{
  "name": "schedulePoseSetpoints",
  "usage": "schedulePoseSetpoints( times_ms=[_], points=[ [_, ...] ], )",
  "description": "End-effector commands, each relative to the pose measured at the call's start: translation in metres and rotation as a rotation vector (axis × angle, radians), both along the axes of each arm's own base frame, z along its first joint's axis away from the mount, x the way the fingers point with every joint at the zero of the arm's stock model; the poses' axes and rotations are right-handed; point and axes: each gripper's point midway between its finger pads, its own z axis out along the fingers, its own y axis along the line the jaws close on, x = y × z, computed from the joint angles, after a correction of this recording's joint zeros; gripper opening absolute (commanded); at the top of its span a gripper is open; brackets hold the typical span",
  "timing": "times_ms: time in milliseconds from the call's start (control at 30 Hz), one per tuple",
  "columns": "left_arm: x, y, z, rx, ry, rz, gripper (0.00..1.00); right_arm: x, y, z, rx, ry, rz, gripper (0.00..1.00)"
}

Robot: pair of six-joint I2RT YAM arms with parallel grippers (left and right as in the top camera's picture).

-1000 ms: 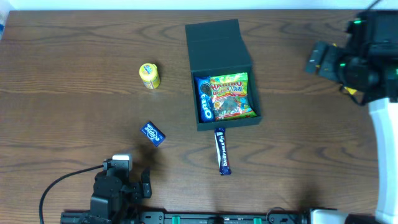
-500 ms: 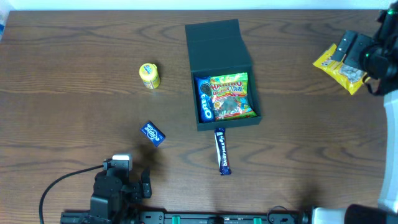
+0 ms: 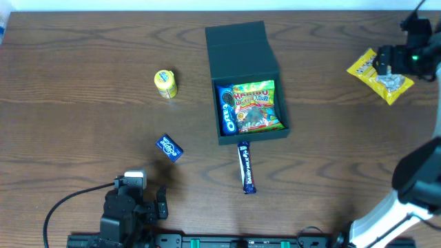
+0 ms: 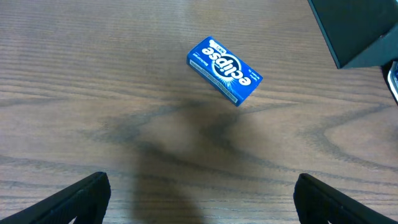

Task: Pack container
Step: 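Move the right gripper right toward the yellow snack bag, then lower the right gripper and pinch the yellow Hacks bag's top edge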

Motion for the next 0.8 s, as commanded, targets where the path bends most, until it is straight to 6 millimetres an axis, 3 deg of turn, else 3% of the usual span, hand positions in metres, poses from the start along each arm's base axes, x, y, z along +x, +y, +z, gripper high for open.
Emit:
schedulePoseSetpoints(
  times_ms=[0,133,267,400,567,767],
  points=[
    [-0.011,0.008,-0.015,0.026,0.066,0.032,0.95,0.005,-0.017,-0.014,0.029,0.008,0.082,0.99],
    [-0.011,0.008,-0.015,0.026,0.066,0.032,0.95,-0.001,-0.058,-0.057,-0.014,0.109,-0.038,0.99],
    [-0.011,0.008,-0.015,0.026,0.066,0.032,0.95,0.008,-0.093,-0.079,-0.063,0.085,-0.096,0.99],
    [-0.011,0.008,-0.015,0.026,0.066,0.032,0.95,-0.001,-0.089,-0.091,0.007,0.120,-0.110,0.99],
    [-0.011,0.008,-0.015,0.026,0.066,0.032,0.95,0.005,-0.067,-0.093,-0.057,0.129,0.100,0.99],
    [-0.011,0.008,-0.015,0.026,0.066,0.032,0.95,0.041,-0.044,-0.088,-0.173,0.055,0.212,0.99]
  ],
)
